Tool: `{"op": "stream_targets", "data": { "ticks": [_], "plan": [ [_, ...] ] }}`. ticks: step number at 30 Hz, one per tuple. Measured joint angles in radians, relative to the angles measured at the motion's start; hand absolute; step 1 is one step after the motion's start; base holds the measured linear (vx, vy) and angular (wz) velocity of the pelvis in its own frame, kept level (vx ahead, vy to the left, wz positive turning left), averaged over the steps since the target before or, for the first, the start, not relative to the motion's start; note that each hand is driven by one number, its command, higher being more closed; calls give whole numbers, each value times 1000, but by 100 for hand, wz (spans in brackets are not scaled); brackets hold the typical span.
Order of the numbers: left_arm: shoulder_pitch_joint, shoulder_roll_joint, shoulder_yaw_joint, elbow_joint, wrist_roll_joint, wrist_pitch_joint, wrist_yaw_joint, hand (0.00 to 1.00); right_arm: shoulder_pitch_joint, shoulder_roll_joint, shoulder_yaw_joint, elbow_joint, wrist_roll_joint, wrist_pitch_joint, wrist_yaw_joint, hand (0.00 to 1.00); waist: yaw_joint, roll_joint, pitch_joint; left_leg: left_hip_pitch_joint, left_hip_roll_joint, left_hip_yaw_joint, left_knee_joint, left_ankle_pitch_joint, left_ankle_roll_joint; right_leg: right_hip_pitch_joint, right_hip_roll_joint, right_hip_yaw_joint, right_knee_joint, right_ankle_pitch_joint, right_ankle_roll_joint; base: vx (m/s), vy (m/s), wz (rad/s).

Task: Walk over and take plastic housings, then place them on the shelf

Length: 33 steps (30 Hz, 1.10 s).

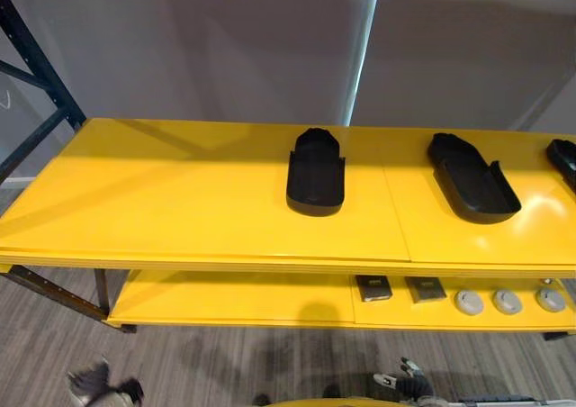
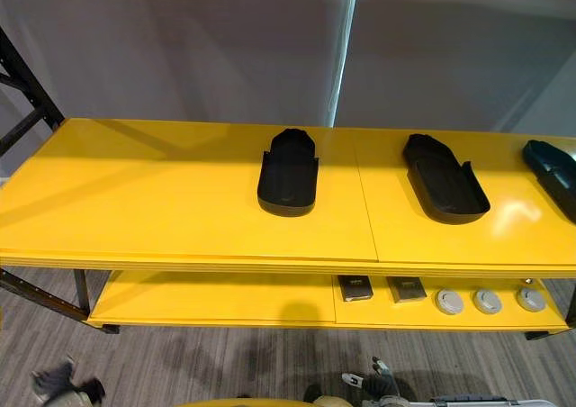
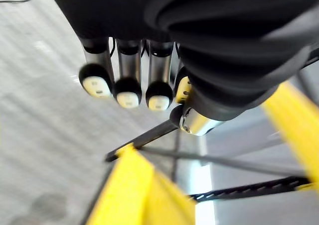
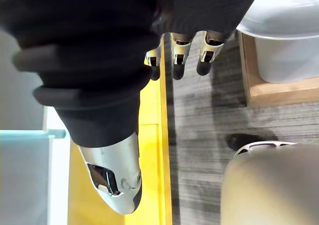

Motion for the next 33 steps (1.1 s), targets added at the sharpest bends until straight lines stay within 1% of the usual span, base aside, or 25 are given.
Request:
{"op": "stream_targets", "data": {
  "ticks": [2, 3, 5, 8, 9, 11, 13, 15, 16, 17, 18, 19, 20, 22, 23, 25, 27, 28, 29, 30, 31, 32, 33],
  "plan": [
    [5, -49, -112, 32, 40, -3, -46, 0, -5, -1, 0, 8, -8, 0, 0, 0, -3, 3, 1, 6, 0, 13, 0, -1, -1, -1, 0, 12, 1, 0, 0, -48, 15, -15],
    [4, -55, -122, 35, 45, -4, -48, 0, -5, -1, 0, 8, -8, 0, -1, 0, -4, 3, 1, 6, 0, 13, 0, -1, -1, -2, 0, 13, 1, 0, 0, -60, 3, -13],
    [-7, -91, -214, 59, 57, -11, -53, 0, -6, -5, -2, 8, -7, 0, -4, 0, -8, 12, 4, 5, 2, 21, 0, -1, -2, -7, 3, 17, 2, -1, 2, -50, -12, -10],
    [-27, -91, -271, 69, 66, -21, -65, 0, -6, -7, -8, 8, -7, 0, -7, 0, -13, 23, 4, 5, 7, 26, 4, -4, -5, -8, 8, 25, 2, -1, 2, -32, -22, -10],
    [-27, -93, -299, 70, 84, -22, -66, 0, -5, -9, -10, 8, -6, 0, -11, 0, -15, 30, 3, 5, 9, 31, 5, -7, -8, -9, 11, 30, 3, -1, 1, -23, -24, -14],
    [-34, -92, -338, 70, 109, -23, -66, 0, -6, -12, -18, 8, -6, 0, -19, 0, -17, 34, 1, 4, 14, 39, 5, -10, -7, -16, 15, 39, 4, -5, -4, -11, -26, -15],
    [-42, -92, -384, 76, 149, -23, -67, 0, -7, -14, -26, 8, -6, 0, -24, 0, -32, 43, 2, -2, 19, 43, 5, -12, -8, -27, 20, 41, 13, -9, -10, 8, -33, -6],
    [-59, -92, -412, 85, 177, -23, -67, 0, -6, -14, -39, 8, -6, 0, -24, 0, -32, 45, 6, -1, 24, 50, 17, -19, -16, -36, 23, 48, 33, -23, -11, 39, -33, -10],
    [-68, -92, -425, 84, 178, -23, -67, 0, -6, -14, -40, 8, -6, 0, -25, 0, -32, 48, 15, -7, 29, 56, 54, -43, -20, -44, 23, 58, 69, -44, -13, 48, -25, -17],
    [-69, -92, -428, 84, 178, -24, -67, 0, -6, -14, -40, 8, -6, 0, -25, 0, -31, 43, 25, -8, 33, 62, 82, -62, -25, -46, 23, 64, 89, -58, -11, 16, -16, -26],
    [-73, -92, -428, 83, 179, -24, -67, 0, -11, -14, -40, 7, -6, 0, -25, 0, -31, 38, 30, -21, 42, 74, 138, -98, -33, -60, 25, 75, 129, -83, -13, 13, -25, -36],
    [-75, -92, -428, 81, 180, -25, -67, 0, -14, -16, -39, 7, -6, 0, -25, 0, -30, 45, 29, -30, 52, 79, 187, -133, -42, -69, 30, 94, 165, -107, -17, 40, -32, -50],
    [-75, -91, -428, 78, 181, -25, -66, 0, -18, -18, -38, 5, -7, 0, -26, 0, -29, 41, 32, -41, 57, 82, 228, -160, -52, -92, 35, 116, 200, -126, -19, 63, -21, -44],
    [-76, -91, -428, 75, 181, -25, -66, 0, -22, -18, -37, 4, -7, 0, -27, 0, -29, 42, 33, -49, 58, 81, 245, -166, -55, -105, 35, 125, 219, -135, -16, 108, -6, -44],
    [-84, -90, -428, 55, 179, -26, -58, 0, -41, -20, -37, 4, -12, 0, -32, 0, -25, 47, 34, -61, 38, 16, 279, -167, -52, -152, 36, 177, 270, -150, -18, 154, -1, -65],
    [-100, -90, -428, 55, 175, -26, -45, 0, -62, -22, -34, 4, -17, 0, -33, 0, -25, 45, 43, -56, 34, -7, 264, -167, -52, -173, 37, 201, 295, -147, -22, 136, 18, -58],
    [-129, -87, -428, 55, 172, -28, -42, 0, -75, -18, -36, 4, -19, -1, -33, 0, -34, 48, 47, -41, 32, 1, 235, -174, -40, -183, 40, 212, 298, -147, -21, 73, 57, -26],
    [-151, -80, -429, 55, 173, -30, -42, 0, -78, -13, -37, 4, -24, -1, -33, 0, -35, 44, 50, -38, 29, 14, 227, -177, -35, -192, 41, 226, 301, -146, -19, 25, 74, -52],
    [-178, -66, -426, 42, 173, -40, -38, 0, -96, -2, -36, 4, -27, 0, -32, 0, -28, 33, 60, -41, 18, 52, 221, -180, -28, -220, 46, 267, 312, -139, -11, 6, 79, -58],
    [-182, -63, -425, 40, 173, -42, -38, 0, -103, -1, -36, 4, -27, 0, -32, 0, -28, 33, 65, -42, 17, 61, 220, -182, -25, -227, 49, 278, 312, -135, -8, -37, 84, -99],
    [-195, -50, -423, 31, 173, -46, -33, 0, -137, 0, -22, 4, -31, 0, -34, 0, -26, 30, 77, -56, 15, 108, 213, -189, -13, -262, 63, 331, 300, -107, 4, -61, 77, -97],
    [-200, -43, -421, 24, 173, -47, -27, 0, -158, 0, -8, 4, -35, 0, -36, 0, -25, 28, 83, -70, 14, 138, 213, -190, -9, -280, 72, 366, 281, -83, 14, -104, 101, -154],
    [-207, -27, -414, 22, 173, -48, -17, 0, -199, 3, 19, 4, -39, 0, -41, 0, -23, 21, 95, -102, 15, 199, 218, -188, 0, -304, 86, 424, 212, -8, 40, -149, 103, -169]
  ]
}}
